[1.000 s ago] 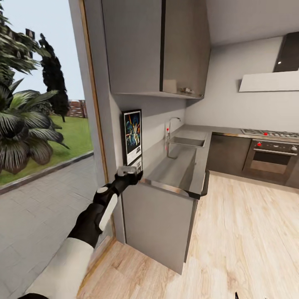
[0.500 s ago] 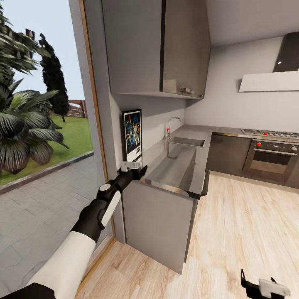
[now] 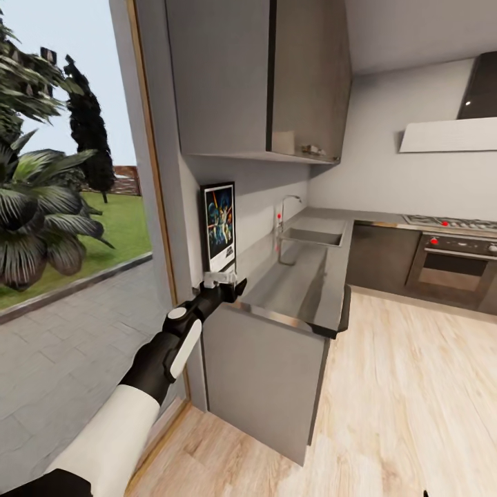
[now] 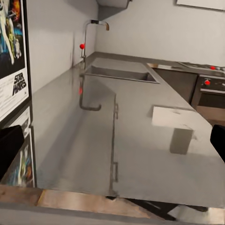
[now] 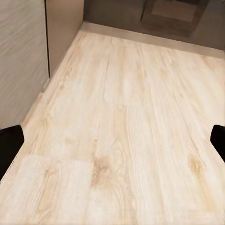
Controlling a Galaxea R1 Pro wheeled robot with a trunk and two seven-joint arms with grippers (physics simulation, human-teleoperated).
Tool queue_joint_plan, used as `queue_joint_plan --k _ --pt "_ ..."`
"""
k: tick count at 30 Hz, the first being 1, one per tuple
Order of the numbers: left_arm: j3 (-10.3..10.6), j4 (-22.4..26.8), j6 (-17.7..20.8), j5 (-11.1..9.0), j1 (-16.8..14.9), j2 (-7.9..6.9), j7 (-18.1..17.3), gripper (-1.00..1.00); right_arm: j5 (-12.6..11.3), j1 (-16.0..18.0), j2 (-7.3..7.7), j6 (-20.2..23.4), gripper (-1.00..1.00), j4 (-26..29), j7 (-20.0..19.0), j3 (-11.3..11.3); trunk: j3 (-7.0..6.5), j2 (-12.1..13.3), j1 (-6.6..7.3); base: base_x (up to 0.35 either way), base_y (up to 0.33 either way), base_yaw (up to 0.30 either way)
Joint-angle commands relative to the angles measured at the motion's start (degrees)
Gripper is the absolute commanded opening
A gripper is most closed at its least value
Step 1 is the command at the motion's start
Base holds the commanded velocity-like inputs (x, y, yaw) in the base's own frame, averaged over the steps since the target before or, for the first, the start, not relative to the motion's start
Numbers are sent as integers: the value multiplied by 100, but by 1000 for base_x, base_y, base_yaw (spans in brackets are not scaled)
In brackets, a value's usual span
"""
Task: Pick up the poster from the kitchen countertop and hang it on one of the wall nails in the kitchen.
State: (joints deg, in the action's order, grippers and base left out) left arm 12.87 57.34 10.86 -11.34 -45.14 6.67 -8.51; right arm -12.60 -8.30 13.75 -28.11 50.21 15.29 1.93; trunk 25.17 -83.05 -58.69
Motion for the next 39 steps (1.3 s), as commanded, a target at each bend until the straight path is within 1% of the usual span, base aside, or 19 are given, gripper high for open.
queue_joint_plan --k 1,8,15,19,20,22,24,30,39 --pt "-2 5 39 -57 -4 1 -11 100 -37 -5 1 -37 100 5 5 -9 5 -3 -4 311 0 0" --pt "4 39 45 -42 -4 -7 -4 100 -33 -13 -3 -162 100 -16 8 -2 5 -3 -4 282 0 0" --pt "-3 68 46 -28 -4 -38 10 100 -32 -14 -3 -176 100 -26 11 1 5 -3 -4 81 0 0" --pt "-4 143 63 165 -4 -74 14 100 -32 -14 -3 -177 100 -37 16 0 5 -3 -4 130 0 0" --pt "-7 144 71 231 -4 -142 19 100 -32 -14 -3 -178 100 -44 17 0 5 -3 -4 21 0 0" --pt "-9 154 74 240 -4 -186 21 100 -32 -14 -3 -178 100 -45 17 0 5 -3 -4 34 12 0" --pt "-11 163 88 249 -4 -267 23 100 -32 -14 -3 -178 100 -46 17 0 5 -3 -4 137 77 0" --pt "-20 146 112 254 -4 -385 17 100 -32 -14 -3 -178 100 -112 16 0 5 -3 -4 196 116 0" --pt "-23 95 110 255 -4 -429 25 100 -32 -14 2 -178 100 -231 17 8 5 -3 -4 44 27 0"
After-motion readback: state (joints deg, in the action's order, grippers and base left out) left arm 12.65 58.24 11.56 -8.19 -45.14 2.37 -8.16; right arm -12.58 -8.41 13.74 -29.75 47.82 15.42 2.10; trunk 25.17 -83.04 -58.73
